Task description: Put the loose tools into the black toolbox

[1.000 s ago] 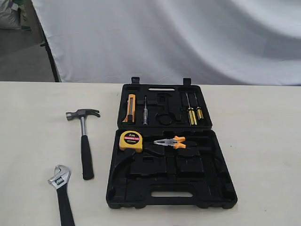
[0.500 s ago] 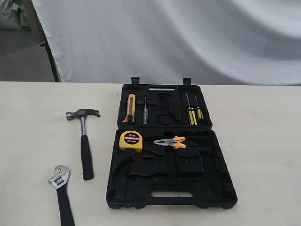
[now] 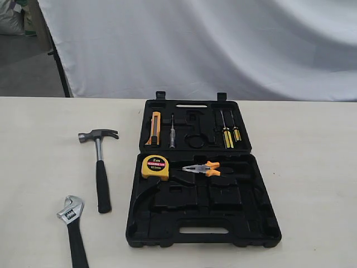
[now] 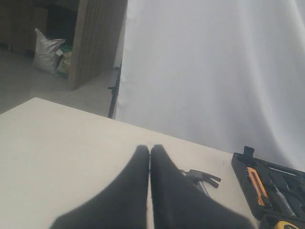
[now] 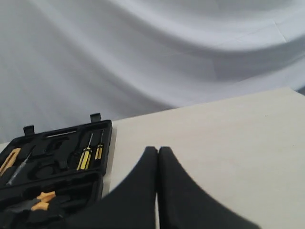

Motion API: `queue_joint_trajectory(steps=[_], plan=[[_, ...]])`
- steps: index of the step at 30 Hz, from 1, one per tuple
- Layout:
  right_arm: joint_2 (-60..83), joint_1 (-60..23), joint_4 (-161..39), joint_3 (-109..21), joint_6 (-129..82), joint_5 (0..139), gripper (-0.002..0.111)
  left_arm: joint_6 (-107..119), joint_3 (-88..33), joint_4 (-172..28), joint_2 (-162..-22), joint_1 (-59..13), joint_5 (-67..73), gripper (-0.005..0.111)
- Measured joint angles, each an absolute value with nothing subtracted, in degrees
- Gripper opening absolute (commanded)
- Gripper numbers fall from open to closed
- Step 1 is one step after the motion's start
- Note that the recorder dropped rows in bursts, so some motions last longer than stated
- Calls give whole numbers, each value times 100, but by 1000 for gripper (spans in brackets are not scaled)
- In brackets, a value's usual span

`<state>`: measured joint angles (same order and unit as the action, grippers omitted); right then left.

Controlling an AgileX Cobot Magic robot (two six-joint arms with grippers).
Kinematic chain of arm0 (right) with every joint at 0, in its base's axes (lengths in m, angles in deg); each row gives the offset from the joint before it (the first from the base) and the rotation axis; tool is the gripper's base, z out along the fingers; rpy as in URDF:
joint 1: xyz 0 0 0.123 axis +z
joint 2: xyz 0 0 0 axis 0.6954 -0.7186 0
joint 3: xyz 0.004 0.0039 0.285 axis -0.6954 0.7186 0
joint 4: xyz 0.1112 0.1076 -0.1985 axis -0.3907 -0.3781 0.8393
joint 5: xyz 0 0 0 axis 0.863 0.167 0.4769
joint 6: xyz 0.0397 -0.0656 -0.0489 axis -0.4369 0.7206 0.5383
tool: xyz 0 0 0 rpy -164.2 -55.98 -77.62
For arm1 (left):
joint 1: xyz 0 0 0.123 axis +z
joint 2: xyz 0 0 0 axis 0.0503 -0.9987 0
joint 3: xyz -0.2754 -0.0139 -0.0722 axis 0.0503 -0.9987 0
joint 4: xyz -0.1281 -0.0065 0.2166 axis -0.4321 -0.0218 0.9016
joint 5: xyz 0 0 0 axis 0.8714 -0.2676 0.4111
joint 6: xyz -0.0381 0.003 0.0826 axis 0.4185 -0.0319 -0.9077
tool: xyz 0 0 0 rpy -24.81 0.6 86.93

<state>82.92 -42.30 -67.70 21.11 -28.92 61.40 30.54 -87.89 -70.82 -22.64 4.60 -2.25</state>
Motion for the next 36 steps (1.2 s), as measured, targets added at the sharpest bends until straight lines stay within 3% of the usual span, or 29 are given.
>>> queue_joint_trajectory(steps=[12, 20, 36], plan=[[8292, -4230, -7408, 2111, -3523, 6418, 0, 3054, -8789, -7082, -2264, 460, -225, 1], [8083, -3406, -7430, 2111, -3197, 6407, 0, 3054, -8789, -7082, -2264, 460, -225, 1], [4718, -1517, -7433, 1786, -2865, 6732, 0, 3054, -8789, -7082, -2264, 460, -225, 1]])
